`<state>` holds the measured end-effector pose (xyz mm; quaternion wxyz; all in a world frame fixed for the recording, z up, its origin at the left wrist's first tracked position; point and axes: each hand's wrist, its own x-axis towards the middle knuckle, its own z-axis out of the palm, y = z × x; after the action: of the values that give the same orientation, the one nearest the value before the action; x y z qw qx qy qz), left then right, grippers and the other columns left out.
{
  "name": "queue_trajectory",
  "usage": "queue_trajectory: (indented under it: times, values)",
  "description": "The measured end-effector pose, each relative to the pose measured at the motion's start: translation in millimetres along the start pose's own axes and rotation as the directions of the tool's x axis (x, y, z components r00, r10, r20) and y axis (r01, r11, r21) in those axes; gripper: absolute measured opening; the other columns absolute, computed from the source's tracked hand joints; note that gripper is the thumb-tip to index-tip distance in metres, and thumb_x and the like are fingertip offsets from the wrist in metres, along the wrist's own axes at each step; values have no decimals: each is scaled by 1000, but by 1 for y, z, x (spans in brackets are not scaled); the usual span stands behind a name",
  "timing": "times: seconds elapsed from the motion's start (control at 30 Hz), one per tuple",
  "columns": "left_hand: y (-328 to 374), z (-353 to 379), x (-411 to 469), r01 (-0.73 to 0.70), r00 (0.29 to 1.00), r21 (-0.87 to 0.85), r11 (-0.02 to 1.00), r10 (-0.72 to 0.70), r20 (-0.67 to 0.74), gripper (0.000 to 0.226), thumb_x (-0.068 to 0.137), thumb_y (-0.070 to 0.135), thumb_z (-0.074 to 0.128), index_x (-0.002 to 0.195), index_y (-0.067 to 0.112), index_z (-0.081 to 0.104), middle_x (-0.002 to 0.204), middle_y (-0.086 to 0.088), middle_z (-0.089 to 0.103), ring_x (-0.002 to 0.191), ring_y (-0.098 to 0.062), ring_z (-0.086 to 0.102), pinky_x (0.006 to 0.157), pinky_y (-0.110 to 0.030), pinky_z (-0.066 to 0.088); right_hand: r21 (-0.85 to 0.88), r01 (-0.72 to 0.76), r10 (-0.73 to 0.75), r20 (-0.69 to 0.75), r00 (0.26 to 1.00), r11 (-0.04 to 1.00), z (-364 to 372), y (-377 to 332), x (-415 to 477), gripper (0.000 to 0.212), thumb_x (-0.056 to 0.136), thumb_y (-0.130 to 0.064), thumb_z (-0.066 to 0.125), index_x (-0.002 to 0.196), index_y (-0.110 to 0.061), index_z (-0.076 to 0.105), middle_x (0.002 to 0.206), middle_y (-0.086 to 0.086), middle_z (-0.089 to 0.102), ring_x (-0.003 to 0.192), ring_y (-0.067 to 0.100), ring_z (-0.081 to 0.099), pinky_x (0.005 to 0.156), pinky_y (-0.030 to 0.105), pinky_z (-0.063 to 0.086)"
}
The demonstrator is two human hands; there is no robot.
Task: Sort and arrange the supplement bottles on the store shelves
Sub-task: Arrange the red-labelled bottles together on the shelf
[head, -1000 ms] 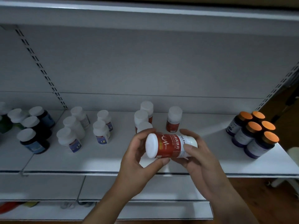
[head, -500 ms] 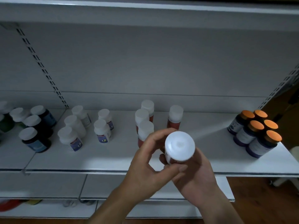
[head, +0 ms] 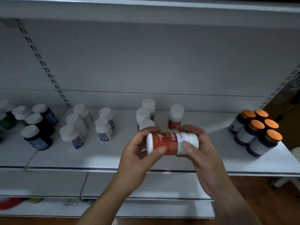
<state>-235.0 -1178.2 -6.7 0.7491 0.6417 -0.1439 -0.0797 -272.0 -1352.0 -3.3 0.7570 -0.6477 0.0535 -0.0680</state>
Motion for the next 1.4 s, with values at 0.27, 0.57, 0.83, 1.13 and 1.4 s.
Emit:
queue_trajectory:
  times: [0.27,0.57,0.83,1.13,1.4]
  values:
    - [-5,0,-6,80,996,29,996,-82,48,61,79,23,74,134,26,48,117,7,65,109,-9,63,85,-19,52,-15,-59,58,-72,996,998,6,5,-3,38,76,-36,78,109,-23,63,98,-4,71,92,17,69,66,26,56]
    - [-7,4,-6,165,985,-8,986,-165,-49,47,80,37,75,121,24,57,105,8,71,103,-9,66,79,-15,53,-48,0,0,-7,1000,999,0,4,-4,43,74,-25,73,115,-19,59,105,-4,69,98,18,67,70,27,57]
    - [-7,7,-4,103,993,-42,994,-105,-48,44,83,29,73,123,22,55,104,7,70,102,-14,66,81,-22,55,-71,26,-24,21,999,997,-5,6,-4,41,75,-29,72,114,-33,60,109,-8,66,102,17,65,74,29,58]
    - [-12,1,-2,86,995,13,996,-86,-47,58,71,33,82,123,30,56,106,11,67,102,-12,65,79,-20,54,-93,23,-25,-20,1000,995,-2,6,-1,50,77,-39,80,121,-35,56,114,-6,65,103,14,66,77,28,57]
    - [-18,0,-2,98,995,42,994,-98,-12,58,74,29,76,127,32,53,113,12,64,104,-9,65,78,-20,54,-102,48,-51,-32,998,994,-1,7,3,47,73,-33,72,117,-33,58,105,-8,69,98,16,68,71,26,57]
